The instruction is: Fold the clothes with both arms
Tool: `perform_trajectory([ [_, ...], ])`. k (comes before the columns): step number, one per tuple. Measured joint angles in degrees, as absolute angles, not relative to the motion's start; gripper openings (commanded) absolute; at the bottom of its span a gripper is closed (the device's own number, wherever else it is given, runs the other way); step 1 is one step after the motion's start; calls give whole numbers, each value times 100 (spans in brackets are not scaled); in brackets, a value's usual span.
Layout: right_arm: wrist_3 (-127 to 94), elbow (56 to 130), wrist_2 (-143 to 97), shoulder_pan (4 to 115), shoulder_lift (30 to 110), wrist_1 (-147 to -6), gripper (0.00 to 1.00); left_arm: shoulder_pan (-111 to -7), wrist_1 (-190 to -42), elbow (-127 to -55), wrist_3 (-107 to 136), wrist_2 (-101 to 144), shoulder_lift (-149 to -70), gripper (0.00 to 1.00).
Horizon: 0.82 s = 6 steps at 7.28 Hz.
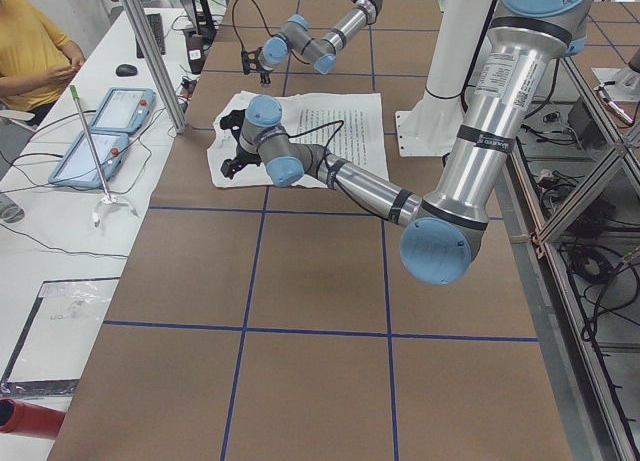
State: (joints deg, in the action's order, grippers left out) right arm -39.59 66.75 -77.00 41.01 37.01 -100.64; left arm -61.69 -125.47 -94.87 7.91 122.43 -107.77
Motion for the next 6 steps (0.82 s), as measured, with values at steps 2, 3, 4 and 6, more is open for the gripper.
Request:
perform_trajectory([
  [2, -4148, 7826, -8589, 4251, 4457, -9482, 100, -6155, -12567, -9506, 971, 12243, -10791, 100],
  [3, -4478, 8879, -8982, 4271, 5233, -9272, 100, -6137, -12606, -9535, 1221, 12243, -10800, 100],
  [4, -4955, 9928, -9252, 4221, 6019, -9156, 100, -6096, -12637, -9614, 1548, 12239, -10794, 100],
  [6, -6163, 11401, -9448, 3844, 7247, -8948, 100, -5744, -12649, -10231, 2466, 12083, -10424, 100],
])
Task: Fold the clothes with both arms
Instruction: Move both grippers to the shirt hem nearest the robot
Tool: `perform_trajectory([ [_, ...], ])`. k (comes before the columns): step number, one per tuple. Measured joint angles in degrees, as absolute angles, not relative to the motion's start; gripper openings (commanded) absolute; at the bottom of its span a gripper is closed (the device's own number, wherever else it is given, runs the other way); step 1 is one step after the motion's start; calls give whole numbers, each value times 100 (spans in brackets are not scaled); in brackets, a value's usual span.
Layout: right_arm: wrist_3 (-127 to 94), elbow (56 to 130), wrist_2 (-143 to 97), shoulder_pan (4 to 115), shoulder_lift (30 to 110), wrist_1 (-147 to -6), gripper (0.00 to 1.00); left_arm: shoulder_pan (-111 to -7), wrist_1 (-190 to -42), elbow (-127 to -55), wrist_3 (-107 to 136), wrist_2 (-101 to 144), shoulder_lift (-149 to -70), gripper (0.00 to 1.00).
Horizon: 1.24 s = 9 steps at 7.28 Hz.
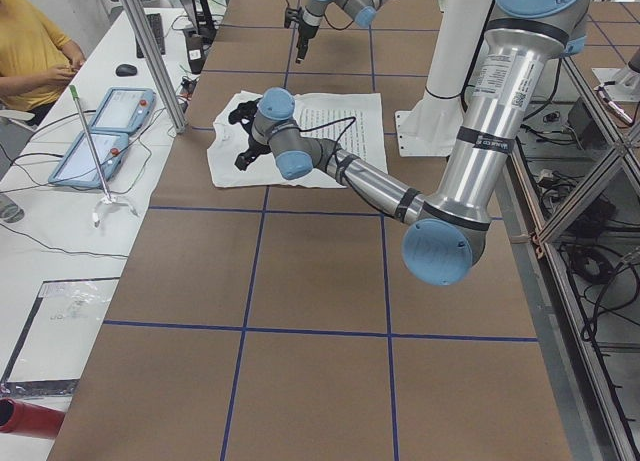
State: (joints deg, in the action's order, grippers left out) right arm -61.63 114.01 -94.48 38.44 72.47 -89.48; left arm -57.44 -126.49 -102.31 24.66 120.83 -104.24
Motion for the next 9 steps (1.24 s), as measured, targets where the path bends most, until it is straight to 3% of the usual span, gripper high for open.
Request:
perform_trajectory([
  [2, -7221, 11963, -9169, 3151, 8397, -7741, 100, -4886, -12645, -11353, 3816, 11244, -9565, 100],
  [4, -7979, 12426, -8511, 2205, 9335, -7012, 100, -3801, -12640, -11941, 5137, 10218, -8977, 100],
  [8, -8584, 13049, -7990, 1262, 9653, -7892, 100, -1384, -12298, -12080, 7560, 8495, -8771, 100],
  [9, -8664, 13061, -7842, 1114, 9630, -7963, 100, -1057, -11924, -12059, 7885, 8331, -8884, 94],
])
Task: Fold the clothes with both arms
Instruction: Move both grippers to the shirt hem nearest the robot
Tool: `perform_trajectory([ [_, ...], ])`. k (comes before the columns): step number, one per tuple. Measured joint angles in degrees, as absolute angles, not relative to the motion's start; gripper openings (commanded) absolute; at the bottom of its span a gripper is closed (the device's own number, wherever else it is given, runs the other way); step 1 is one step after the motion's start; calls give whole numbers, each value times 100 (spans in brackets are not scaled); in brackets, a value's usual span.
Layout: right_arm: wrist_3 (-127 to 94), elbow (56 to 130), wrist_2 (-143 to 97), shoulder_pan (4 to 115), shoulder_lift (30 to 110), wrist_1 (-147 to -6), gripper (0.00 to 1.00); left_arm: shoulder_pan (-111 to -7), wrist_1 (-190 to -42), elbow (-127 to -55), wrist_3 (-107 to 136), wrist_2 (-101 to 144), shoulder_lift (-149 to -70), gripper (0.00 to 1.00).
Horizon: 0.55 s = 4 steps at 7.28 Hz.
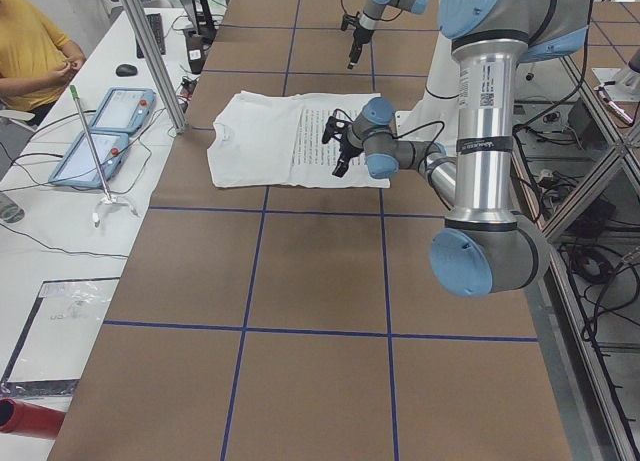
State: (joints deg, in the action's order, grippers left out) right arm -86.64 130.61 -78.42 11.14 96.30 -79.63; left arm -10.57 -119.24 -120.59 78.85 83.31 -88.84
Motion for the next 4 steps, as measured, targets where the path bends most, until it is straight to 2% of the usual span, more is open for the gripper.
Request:
perform_trajectory([
  [2, -8705, 12973, -7727, 1003, 9548, -7981, 100, -798, -11301, -12041, 8092, 8240, -9062, 49],
  [4, -8709, 12899, -7705, 988, 9493, -7981, 100, -675, -10941, -12045, 8115, 8232, -9096, 48],
])
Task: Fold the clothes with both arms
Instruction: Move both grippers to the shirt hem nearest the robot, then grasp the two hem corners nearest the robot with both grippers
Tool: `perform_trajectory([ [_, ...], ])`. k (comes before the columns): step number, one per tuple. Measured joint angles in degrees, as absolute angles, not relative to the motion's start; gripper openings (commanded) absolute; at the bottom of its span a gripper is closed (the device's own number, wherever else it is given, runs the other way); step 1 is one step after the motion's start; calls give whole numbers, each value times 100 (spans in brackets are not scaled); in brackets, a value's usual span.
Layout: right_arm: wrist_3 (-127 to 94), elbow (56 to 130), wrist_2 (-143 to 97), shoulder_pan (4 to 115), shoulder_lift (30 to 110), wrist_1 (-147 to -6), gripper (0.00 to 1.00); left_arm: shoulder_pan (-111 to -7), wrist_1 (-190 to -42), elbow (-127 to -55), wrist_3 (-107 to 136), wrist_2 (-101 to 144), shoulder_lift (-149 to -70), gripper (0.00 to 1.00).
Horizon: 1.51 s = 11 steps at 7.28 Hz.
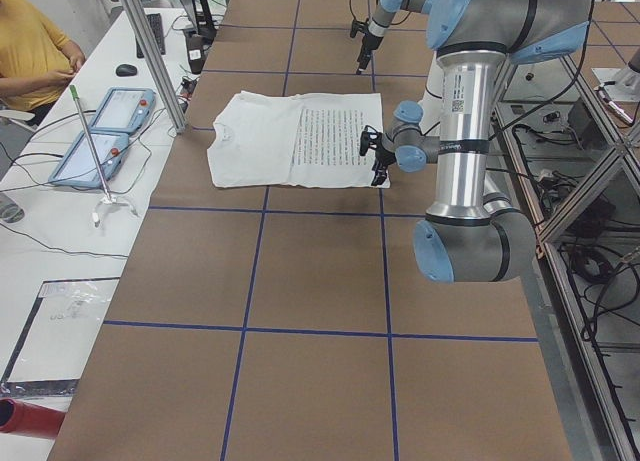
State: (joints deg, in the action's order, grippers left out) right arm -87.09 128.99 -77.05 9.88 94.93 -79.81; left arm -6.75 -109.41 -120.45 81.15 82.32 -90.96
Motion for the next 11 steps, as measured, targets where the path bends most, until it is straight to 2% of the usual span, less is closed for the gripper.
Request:
perform_trajectory([
  [6, -8710, 12873, -7699, 979, 9483, -7981, 100, -401, -10829, -12038, 8121, 8235, -9083, 48],
  [7, -8710, 12870, -7699, 978, 9483, -7980, 100, -357, -10828, -12037, 8121, 8235, -9081, 45],
  [9, -8710, 12857, -7699, 976, 9483, -7975, 100, -307, -10828, -12025, 8121, 8234, -9079, 28],
  [10, -8710, 12848, -7699, 976, 9483, -7973, 100, -303, -10828, -12020, 8121, 8230, -9073, 6],
  [11, -8710, 12845, -7699, 968, 9484, -7972, 100, -302, -10828, -12017, 8129, 8228, -9065, 0],
])
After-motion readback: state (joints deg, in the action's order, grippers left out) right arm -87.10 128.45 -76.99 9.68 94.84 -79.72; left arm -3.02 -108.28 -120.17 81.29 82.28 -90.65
